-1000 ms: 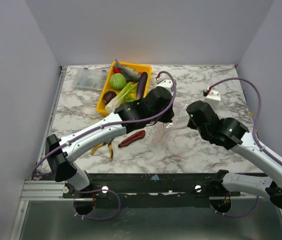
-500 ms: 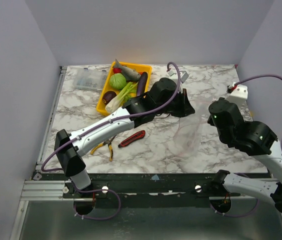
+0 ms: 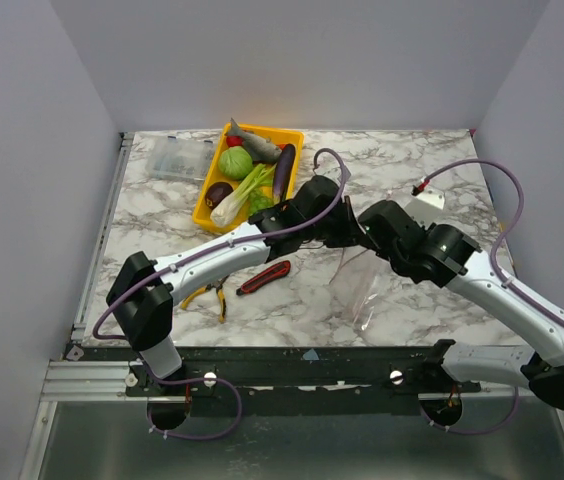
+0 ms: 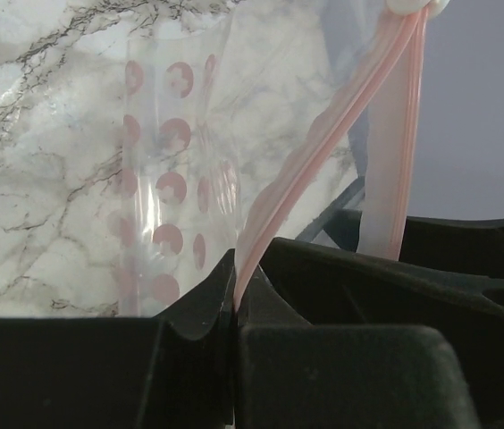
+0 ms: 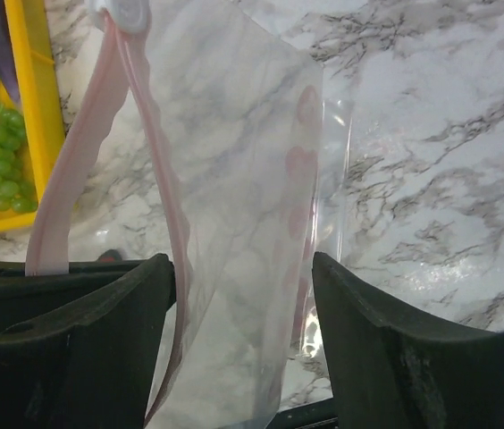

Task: Place the food in the zip-top bag and seal the zipper
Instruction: Open the zipper of the food storage bag at the center of the board.

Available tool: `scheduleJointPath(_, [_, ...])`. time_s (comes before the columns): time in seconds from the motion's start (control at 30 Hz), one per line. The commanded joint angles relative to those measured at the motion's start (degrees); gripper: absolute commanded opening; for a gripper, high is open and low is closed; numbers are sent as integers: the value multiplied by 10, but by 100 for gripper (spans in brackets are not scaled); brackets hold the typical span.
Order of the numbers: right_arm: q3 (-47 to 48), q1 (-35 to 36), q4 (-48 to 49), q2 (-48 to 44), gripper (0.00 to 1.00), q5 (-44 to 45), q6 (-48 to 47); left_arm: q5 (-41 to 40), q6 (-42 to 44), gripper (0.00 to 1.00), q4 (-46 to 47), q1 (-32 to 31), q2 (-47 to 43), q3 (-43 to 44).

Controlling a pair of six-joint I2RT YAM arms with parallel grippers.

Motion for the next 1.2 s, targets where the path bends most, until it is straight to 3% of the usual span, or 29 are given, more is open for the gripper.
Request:
scheduleJointPath(0.0, [-1,0,-4,-4,66,-56,80,34,-48,0,56,15,-19,-18])
scheduleJointPath(0.07, [-37,0,53,-33,64,-94,53,39,-55,0,66,19,-22,-25])
scheduleJointPath(0.17, [-69,0,87,-69,41,-103,53,37,-52,0,52,25,-23,-19])
scheduleJointPath(0.23, [-72,0,75,-80,29,-83,46,40,-50,0,49,34,-25,-20])
scheduleJointPath(0.43, [-13,-1,4,-80,17,23,-87,98,-9,0,75,61,-27,-31])
scheduleJointPath(0.53, [19,0,-39,-76,4,79,-106,119,3,0,78,61,-25,-25])
scheduleJointPath(0.67, [36,-1,-72,-86,0,126,-120,106,5,0,81,61,-34,-31])
scheduleJointPath(1.17, [17,0,-73,-118,1,136,-160,125,11,0,85,39,-15,1])
